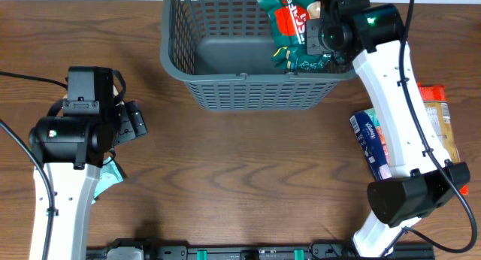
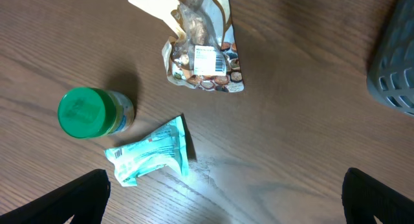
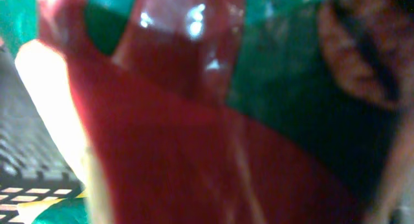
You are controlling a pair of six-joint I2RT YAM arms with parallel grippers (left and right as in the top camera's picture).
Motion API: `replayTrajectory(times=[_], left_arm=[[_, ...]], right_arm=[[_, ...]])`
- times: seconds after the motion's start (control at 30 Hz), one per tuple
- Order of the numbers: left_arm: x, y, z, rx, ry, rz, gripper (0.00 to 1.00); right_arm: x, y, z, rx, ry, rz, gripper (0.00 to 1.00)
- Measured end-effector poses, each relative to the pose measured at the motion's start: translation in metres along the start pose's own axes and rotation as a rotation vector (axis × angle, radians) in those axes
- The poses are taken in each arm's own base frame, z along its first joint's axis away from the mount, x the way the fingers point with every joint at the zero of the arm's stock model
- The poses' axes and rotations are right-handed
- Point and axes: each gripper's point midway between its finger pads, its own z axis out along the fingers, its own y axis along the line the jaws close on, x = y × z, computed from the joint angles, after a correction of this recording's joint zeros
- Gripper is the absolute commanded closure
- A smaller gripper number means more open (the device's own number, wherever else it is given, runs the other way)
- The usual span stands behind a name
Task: Pack container
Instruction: 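Lower the Nescafe bag into the basket and open the right gripper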
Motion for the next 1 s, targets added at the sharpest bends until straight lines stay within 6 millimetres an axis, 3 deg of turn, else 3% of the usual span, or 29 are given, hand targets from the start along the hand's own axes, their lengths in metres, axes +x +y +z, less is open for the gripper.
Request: replayTrajectory(times=[0.7, 1.0], left_arm=[[0.0, -0.001, 0.002, 0.001, -0.001, 0.0, 0.02], [-0.001, -0.001, 0.002, 0.002, -0.007, -0.002, 0.02]], right_arm=[[0.0, 0.006, 0.006, -0.029, 0.006, -0.007, 0.98], [0.009, 0.012, 0.031, -0.034, 0.064, -0.021, 0.98]])
